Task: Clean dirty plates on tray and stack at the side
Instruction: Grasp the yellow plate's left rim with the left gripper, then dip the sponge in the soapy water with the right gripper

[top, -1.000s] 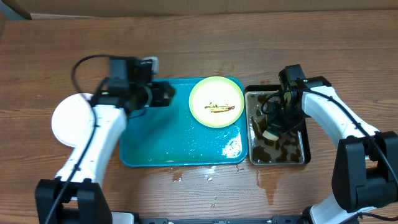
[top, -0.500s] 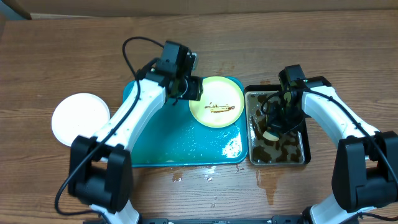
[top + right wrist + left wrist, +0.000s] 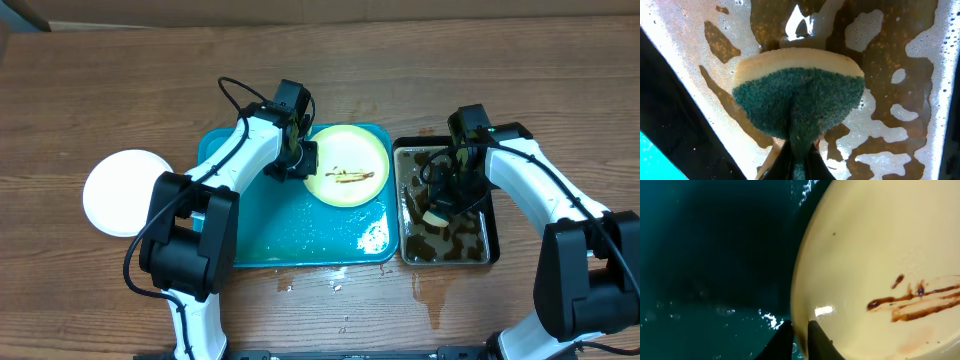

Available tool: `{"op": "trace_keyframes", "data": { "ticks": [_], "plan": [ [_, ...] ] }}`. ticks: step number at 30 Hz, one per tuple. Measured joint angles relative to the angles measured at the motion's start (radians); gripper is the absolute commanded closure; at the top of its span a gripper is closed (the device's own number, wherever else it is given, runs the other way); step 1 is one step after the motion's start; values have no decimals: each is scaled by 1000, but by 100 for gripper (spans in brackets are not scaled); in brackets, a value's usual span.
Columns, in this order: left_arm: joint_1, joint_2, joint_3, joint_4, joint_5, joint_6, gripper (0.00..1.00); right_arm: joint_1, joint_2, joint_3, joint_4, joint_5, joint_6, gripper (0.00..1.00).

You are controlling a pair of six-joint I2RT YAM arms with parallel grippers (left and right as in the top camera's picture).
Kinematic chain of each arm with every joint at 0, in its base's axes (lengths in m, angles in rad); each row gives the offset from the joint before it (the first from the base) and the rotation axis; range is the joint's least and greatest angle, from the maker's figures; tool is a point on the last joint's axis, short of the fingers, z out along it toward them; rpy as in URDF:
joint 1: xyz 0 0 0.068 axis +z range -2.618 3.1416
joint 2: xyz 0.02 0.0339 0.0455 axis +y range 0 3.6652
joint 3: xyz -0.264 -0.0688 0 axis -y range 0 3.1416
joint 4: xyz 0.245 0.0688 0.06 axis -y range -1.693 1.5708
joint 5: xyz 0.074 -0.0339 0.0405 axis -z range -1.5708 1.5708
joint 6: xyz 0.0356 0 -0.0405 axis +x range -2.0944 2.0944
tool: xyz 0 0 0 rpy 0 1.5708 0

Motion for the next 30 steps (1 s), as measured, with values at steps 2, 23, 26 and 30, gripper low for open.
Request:
{"op": "trace_keyframes", "data": {
  "ticks": [2, 23, 26, 30],
  "plan": [
    [0, 0, 0, -17, -4, 0, 91, 0, 0, 0, 0, 0, 0, 96],
    [2, 0, 1, -203, -43, 0, 70, 0, 2, -69, 119, -112, -127, 96],
    [2, 0, 0, -196, -44, 0, 70, 0, 4, -121, 162, -118, -131, 96],
    [2, 0, -2, -157, -36, 0, 73, 0, 4, -133, 158, -90, -104, 96]
  ]
}}
